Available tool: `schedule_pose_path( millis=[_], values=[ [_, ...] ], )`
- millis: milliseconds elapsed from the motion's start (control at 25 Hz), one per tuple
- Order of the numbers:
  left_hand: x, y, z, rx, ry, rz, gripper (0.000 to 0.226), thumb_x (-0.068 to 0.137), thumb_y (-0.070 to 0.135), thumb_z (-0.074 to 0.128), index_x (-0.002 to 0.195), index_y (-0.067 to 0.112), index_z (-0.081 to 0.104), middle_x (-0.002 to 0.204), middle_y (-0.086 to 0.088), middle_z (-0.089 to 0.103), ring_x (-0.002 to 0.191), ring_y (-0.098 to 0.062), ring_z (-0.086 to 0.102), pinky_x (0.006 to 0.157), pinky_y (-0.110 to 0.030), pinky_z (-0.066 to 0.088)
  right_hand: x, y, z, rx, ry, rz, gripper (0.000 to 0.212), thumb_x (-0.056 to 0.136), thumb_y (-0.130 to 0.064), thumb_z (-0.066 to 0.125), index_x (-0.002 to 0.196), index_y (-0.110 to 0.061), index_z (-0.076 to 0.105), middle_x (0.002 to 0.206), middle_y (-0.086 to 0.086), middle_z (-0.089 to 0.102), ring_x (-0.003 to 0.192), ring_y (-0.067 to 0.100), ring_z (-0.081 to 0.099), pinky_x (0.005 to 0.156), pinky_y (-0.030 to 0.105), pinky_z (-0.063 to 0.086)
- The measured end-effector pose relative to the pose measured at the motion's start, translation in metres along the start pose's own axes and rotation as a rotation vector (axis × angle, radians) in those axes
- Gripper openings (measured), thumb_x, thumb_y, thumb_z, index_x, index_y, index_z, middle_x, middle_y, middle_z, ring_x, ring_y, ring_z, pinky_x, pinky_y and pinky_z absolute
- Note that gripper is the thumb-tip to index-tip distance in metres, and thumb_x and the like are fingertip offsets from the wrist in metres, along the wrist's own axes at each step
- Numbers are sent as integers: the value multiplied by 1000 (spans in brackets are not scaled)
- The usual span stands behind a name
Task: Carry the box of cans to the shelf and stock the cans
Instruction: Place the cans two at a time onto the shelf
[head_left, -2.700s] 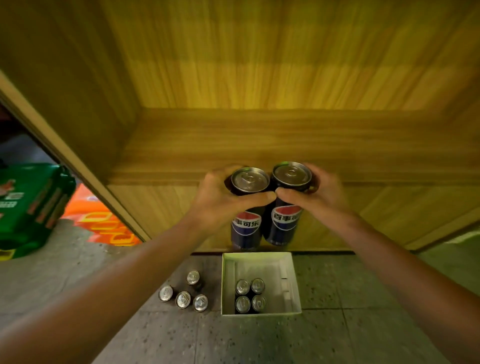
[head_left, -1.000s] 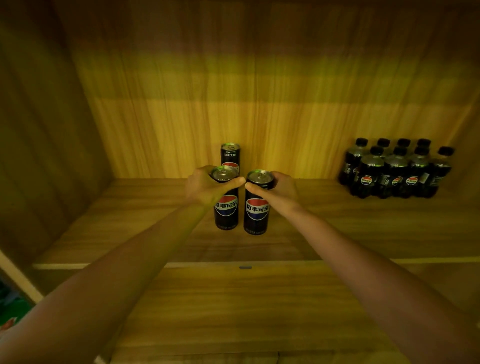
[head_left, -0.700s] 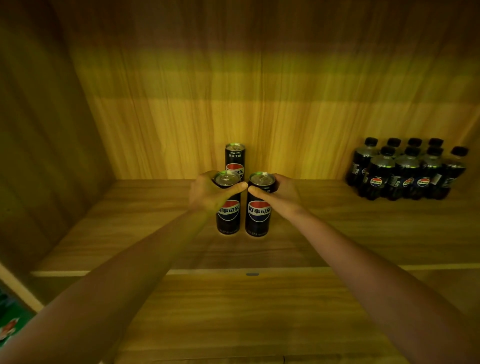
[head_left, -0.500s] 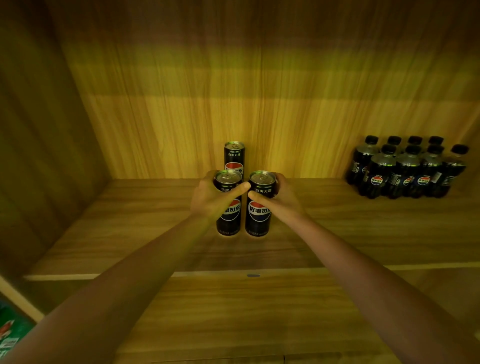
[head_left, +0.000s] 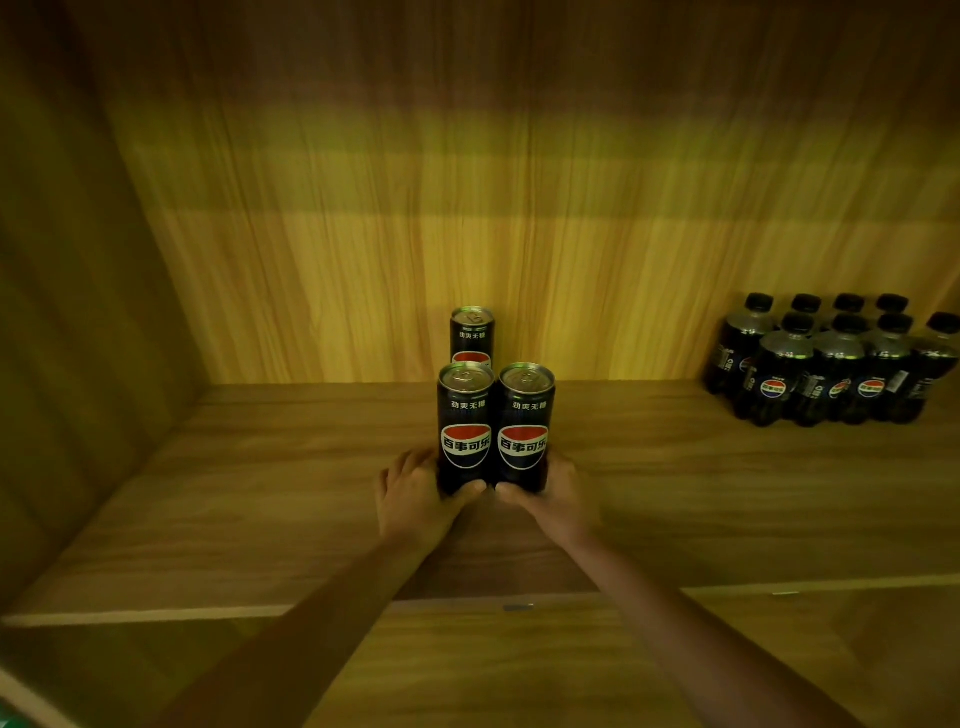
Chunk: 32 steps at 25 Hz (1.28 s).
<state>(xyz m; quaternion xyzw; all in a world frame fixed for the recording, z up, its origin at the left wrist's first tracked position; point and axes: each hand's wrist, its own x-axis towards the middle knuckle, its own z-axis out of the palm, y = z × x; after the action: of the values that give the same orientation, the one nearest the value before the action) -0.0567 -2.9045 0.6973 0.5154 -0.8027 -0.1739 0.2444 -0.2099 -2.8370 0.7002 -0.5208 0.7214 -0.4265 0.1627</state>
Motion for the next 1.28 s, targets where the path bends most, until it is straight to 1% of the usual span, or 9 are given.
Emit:
schedule_pose_path(
  millis=[120,280,520,680,800,880,1040,1160,1280],
  values=[
    [19,-1,5,59,-18,-21,67,80,60,50,133,18,44,143,-3,43,136,-21,30,110,-40,21,22,7,9,-59,4,19,82,52,-65,60,114,-11,56,111,10,67,99,24,64,80,42,54],
    [47,0,12,143,-39,-56,72,80,64,44,135,18,40,144,-5,42,136,-23,31,112,-41,21,50,6,13,-141,22,32,65,67,-45,72,119,-10,52,117,12,64,106,28,61,86,41,51],
    [60,4,18,186,-80,-99,79,80,69,37,141,18,30,150,-8,33,141,-28,21,116,-46,17,68,10,18,-284,40,96,65,70,-51,67,119,-13,49,120,10,62,110,27,58,93,44,47],
    [55,5,15,168,-86,-102,90,76,74,36,144,18,24,152,-10,29,142,-29,20,116,-47,18,68,8,16,-220,-29,170,94,53,-67,65,129,-18,36,131,9,54,120,29,50,99,51,41],
    [45,6,1,155,-105,-121,101,72,75,43,146,12,16,154,-12,22,142,-30,18,116,-46,17,53,-1,-1,-65,15,236,113,51,-60,73,140,-18,18,145,13,37,132,33,36,105,53,35],
    [31,9,-12,163,-88,-78,98,73,72,45,145,11,16,154,-12,22,142,-29,18,117,-46,16,34,-11,-18,-97,33,198,104,62,-50,74,142,-13,17,146,14,35,133,32,34,106,50,35],
    [-12,19,-46,220,-74,66,91,79,58,52,145,8,14,155,-13,19,143,-28,16,116,-45,12,-22,-40,-46,-407,41,-12,78,77,-44,64,136,-6,32,141,14,43,129,29,40,106,40,36],
    [-45,23,-63,331,-90,151,91,80,55,54,144,6,14,154,-14,20,143,-29,16,116,-46,11,-69,-62,-49,-684,-45,-151,78,79,-46,61,137,-6,29,143,13,40,131,27,37,109,39,30],
    [-80,23,-73,358,-90,195,95,78,60,52,146,7,11,156,-12,16,145,-27,10,118,-44,8,-100,-77,-47,-787,-102,-237,82,79,-50,58,140,-7,23,147,13,34,135,26,31,113,38,24]
  ],
)
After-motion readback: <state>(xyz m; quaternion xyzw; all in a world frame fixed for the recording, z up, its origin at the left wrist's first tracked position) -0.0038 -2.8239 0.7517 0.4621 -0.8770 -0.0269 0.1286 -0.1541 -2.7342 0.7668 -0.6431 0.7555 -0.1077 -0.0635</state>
